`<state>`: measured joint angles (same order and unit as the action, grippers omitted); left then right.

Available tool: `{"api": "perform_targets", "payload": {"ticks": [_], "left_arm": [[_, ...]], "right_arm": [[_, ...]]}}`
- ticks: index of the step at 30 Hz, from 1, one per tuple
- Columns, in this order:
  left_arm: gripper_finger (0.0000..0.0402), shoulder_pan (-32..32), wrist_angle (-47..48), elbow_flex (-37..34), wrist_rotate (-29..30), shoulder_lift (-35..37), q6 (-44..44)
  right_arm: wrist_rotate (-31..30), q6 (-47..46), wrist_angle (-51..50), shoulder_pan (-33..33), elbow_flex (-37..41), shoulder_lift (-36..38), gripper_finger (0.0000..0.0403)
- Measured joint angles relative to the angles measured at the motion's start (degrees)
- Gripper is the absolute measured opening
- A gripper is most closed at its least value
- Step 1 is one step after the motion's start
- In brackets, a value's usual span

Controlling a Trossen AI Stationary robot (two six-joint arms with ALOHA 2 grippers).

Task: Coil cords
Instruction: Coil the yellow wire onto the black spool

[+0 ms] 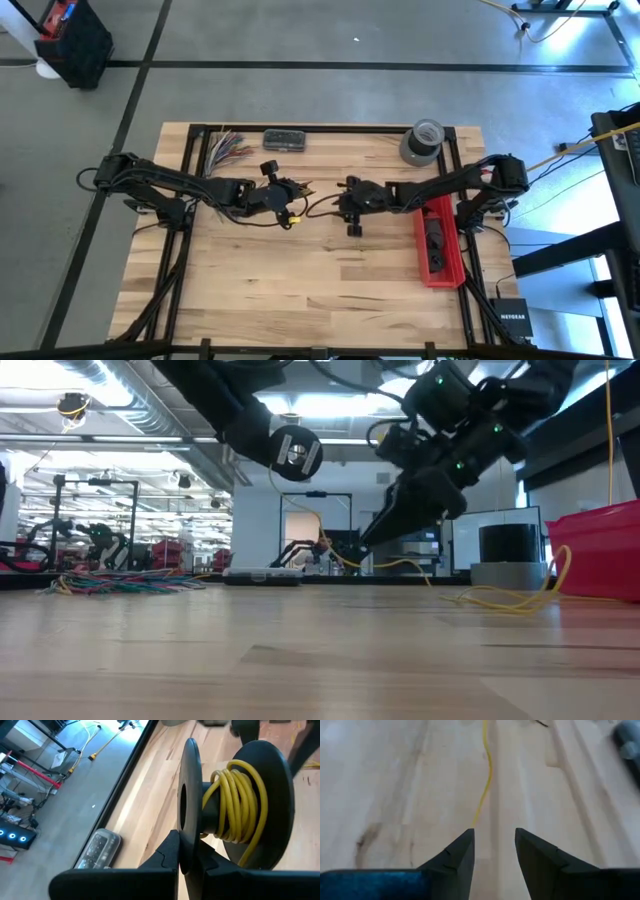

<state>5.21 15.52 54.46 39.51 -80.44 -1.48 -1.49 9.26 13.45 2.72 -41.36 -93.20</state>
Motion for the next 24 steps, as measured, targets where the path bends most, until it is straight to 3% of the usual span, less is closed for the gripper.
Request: {"api": "perform_targets", "payload": {"ticks": [10,14,19,24], "left_arm": [[0.0,0.1,-1.1,0.0,0.0,0.0,0.0],[0.0,0.1,-1.1,0.0,0.0,0.0,-0.2],[0.0,0.1,-1.0,0.0,0.0,0.0,-0.3],[0.0,0.1,-0.6,0.0,-0.4,0.0,-0.1]], "right_arm": [[1.6,0.0,-0.2,-0.1,-0.1,-5.7,0.0139],[0.0,1.6,-0.7,-0.1,-0.1,-5.7,0.0102],[-1.4,3.0,-3.6,-0.1,-0.1,-4.3,0.0016],[-5.2,1.3,-10.3,-0.1,-0.1,3.8,0.0012]]}}
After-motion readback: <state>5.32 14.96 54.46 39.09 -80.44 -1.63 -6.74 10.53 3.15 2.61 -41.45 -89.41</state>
